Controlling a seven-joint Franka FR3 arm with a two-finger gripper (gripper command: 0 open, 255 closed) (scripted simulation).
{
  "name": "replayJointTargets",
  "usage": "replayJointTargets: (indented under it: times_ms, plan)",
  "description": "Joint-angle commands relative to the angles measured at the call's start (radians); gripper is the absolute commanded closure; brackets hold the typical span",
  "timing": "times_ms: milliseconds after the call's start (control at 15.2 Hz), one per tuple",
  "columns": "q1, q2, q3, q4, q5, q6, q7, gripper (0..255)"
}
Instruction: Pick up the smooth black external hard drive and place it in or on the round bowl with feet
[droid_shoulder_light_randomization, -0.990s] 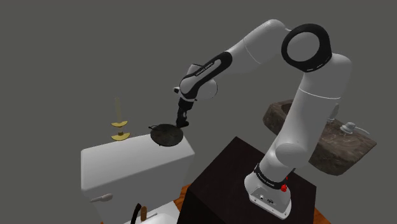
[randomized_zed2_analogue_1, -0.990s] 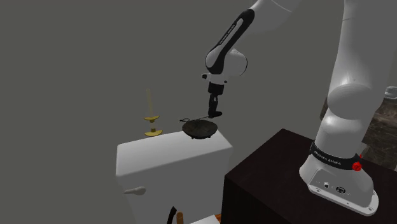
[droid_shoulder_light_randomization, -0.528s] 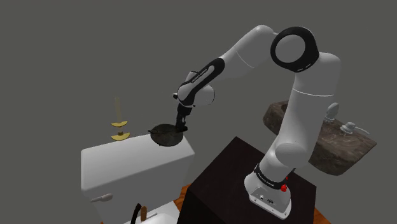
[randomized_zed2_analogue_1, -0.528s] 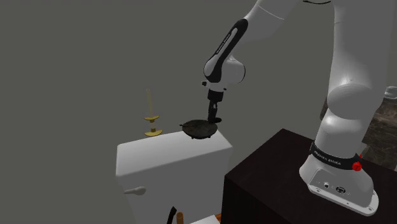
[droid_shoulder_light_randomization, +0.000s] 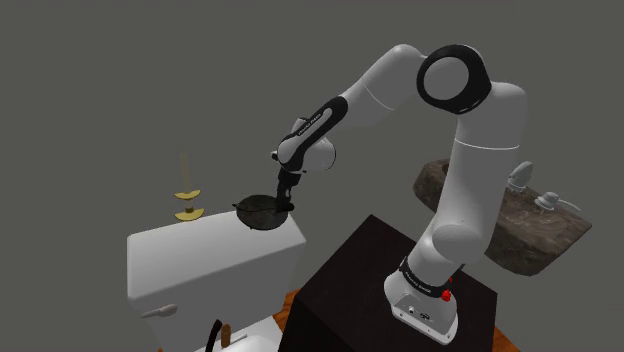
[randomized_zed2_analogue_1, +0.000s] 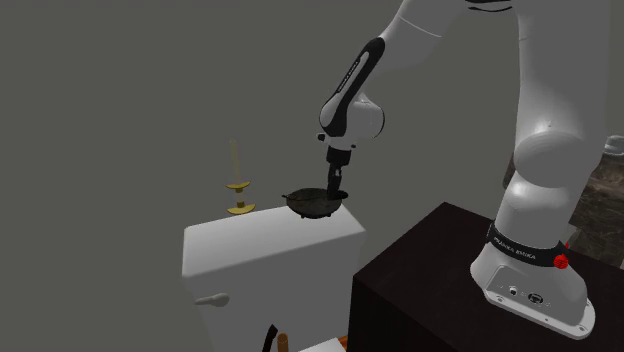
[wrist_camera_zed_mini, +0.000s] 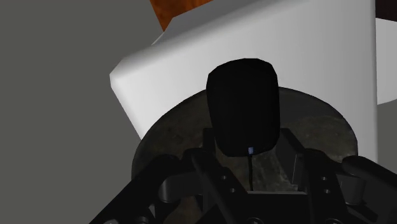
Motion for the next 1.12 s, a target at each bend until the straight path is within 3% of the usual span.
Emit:
replayJointTargets:
  times_ms: [0,66,132,462,726,1056]
  plan:
    - [0.000,0.000,0.000,0.000,0.000,0.000,0.000,255]
    - [0.000,0.000,0.000,0.000,0.000,0.000,0.000,255]
    - [0.000,0.000,0.000,0.000,0.000,0.000,0.000,0]
    - [0.000,0.000,0.000,0.000,0.000,0.000,0.000,0]
    - [-0.002,-0.124,-0.030,-0.013,-0.054,-0.112,0.039,0]
    - [-0.003,-0.124,-0.030,-0.013,-0.054,-0.112,0.039,0]
